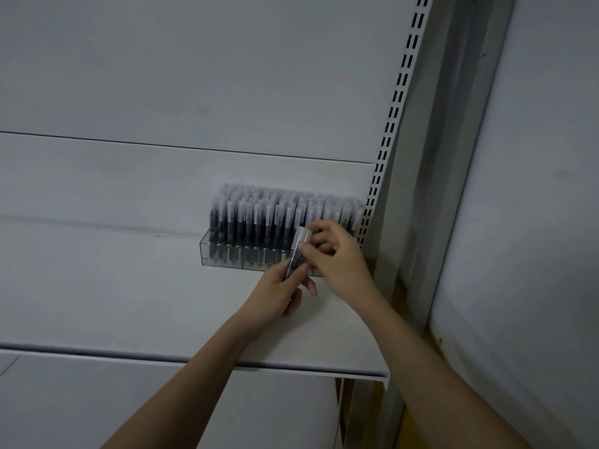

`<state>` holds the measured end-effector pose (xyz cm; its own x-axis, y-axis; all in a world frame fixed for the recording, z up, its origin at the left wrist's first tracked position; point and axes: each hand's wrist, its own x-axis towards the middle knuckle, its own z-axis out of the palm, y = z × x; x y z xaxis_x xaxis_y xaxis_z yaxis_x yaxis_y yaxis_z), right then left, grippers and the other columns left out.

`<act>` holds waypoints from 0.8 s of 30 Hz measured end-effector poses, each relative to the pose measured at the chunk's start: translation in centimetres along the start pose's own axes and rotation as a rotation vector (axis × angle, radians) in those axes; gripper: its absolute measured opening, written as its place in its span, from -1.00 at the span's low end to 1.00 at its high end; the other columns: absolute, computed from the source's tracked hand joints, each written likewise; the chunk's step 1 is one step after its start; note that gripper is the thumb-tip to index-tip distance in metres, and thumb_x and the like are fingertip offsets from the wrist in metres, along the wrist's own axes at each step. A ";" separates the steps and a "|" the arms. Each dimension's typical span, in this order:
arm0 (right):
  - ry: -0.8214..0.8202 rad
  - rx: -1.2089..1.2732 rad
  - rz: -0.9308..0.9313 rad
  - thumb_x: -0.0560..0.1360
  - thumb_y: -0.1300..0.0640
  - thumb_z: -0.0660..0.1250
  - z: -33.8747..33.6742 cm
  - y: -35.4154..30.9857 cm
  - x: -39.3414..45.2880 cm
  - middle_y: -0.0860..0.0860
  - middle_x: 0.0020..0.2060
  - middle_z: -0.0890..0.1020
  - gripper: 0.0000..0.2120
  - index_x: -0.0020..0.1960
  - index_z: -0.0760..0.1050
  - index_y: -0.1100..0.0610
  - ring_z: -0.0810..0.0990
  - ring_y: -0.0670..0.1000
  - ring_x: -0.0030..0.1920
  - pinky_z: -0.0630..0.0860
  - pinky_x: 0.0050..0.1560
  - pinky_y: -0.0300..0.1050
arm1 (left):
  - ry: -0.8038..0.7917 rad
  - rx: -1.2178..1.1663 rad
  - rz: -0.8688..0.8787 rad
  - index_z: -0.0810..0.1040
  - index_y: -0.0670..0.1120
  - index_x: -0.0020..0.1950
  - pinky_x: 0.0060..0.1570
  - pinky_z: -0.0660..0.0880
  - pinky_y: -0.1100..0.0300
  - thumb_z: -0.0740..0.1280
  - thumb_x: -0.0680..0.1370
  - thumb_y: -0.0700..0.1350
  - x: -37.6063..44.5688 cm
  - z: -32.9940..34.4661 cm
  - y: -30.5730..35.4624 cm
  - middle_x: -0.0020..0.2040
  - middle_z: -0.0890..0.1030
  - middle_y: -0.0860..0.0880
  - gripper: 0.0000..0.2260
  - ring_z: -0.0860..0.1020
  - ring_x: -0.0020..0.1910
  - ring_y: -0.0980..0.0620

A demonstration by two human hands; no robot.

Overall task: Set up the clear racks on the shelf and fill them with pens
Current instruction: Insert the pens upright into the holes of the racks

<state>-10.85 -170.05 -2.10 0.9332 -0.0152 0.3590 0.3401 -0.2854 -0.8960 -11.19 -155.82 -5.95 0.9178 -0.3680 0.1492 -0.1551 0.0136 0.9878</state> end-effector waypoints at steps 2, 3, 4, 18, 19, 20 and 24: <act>0.025 0.083 0.030 0.52 0.23 0.43 -0.7 -0.2 0.0 0.07 -0.14 0.63 -0.79 0.13 0.51 0.15 0.65 -0.15 -0.21 0.58 -0.25 -0.28 | -0.006 0.006 -0.015 0.50 -0.19 0.18 -0.56 0.23 0.27 0.15 0.70 -0.07 0.1 0.5 -0.1 -0.18 0.62 -0.09 -0.77 0.34 -0.53 0.06; 0.035 0.101 0.038 0.52 0.25 0.43 -1.2 -0.2 0.0 0.08 -0.16 0.63 -0.80 0.12 0.51 0.16 0.65 -0.15 -0.23 0.58 -0.27 -0.29 | -0.007 0.015 -0.028 0.49 -0.20 0.20 -0.55 0.25 0.27 0.15 0.69 -0.05 0.1 0.6 -0.2 -0.18 0.63 -0.07 -0.74 0.37 -0.52 0.06; 0.054 0.095 0.036 0.52 0.24 0.43 -1.7 -0.3 0.0 0.06 -0.17 0.64 -0.80 0.11 0.51 0.15 0.66 -0.13 -0.21 0.58 -0.26 -0.28 | -0.006 0.016 -0.044 0.49 -0.19 0.22 -0.55 0.28 0.27 0.15 0.69 -0.03 0.0 0.7 -0.3 -0.17 0.64 -0.05 -0.73 0.40 -0.50 0.05; 0.254 -0.264 -0.151 0.62 0.19 0.26 -7.5 -2.1 3.3 -0.05 0.02 0.58 -0.81 0.22 0.40 0.02 0.58 -0.16 -0.01 0.55 -0.08 -0.32 | 0.105 0.001 -0.036 0.56 -0.13 0.14 -0.56 0.23 0.25 0.12 0.70 -0.04 -0.9 0.6 -1.5 -0.28 0.57 -0.07 -0.73 0.27 -0.56 0.06; 0.237 -0.298 -0.152 0.63 0.17 0.25 -7.4 -1.9 3.4 -0.06 0.04 0.58 -0.81 0.22 0.40 0.02 0.58 -0.16 0.02 0.52 -0.07 -0.32 | 0.105 -0.005 -0.039 0.56 -0.13 0.14 -0.56 0.22 0.26 0.12 0.70 -0.03 -0.9 0.6 -1.5 -0.29 0.56 -0.06 -0.73 0.26 -0.57 0.06; 0.223 -0.326 -0.153 0.64 0.15 0.24 -7.4 -1.9 3.5 -0.06 0.06 0.57 -0.82 0.22 0.39 0.01 0.57 -0.16 0.03 0.49 -0.07 -0.34 | 0.108 -0.008 -0.042 0.56 -0.13 0.13 -0.57 0.22 0.26 0.12 0.70 -0.03 -0.9 0.6 -1.5 -0.29 0.56 -0.06 -0.73 0.26 -0.57 0.06; 0.211 -0.371 -0.143 0.65 0.16 0.22 -7.0 -1.7 3.7 -0.07 0.09 0.55 -0.83 0.23 0.39 0.03 0.53 -0.13 0.04 0.42 -0.08 -0.40 | 0.110 0.004 -0.045 0.56 -0.13 0.12 -0.56 0.21 0.26 0.13 0.69 -0.03 -1.0 0.7 -1.3 -0.30 0.55 -0.05 -0.74 0.26 -0.57 0.06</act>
<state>-8.81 -176.30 2.56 0.8229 -0.1344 0.5521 0.3634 -0.6224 -0.6932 -12.17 -156.13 -7.46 0.9585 -0.2637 0.1086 -0.1138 -0.0042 0.9935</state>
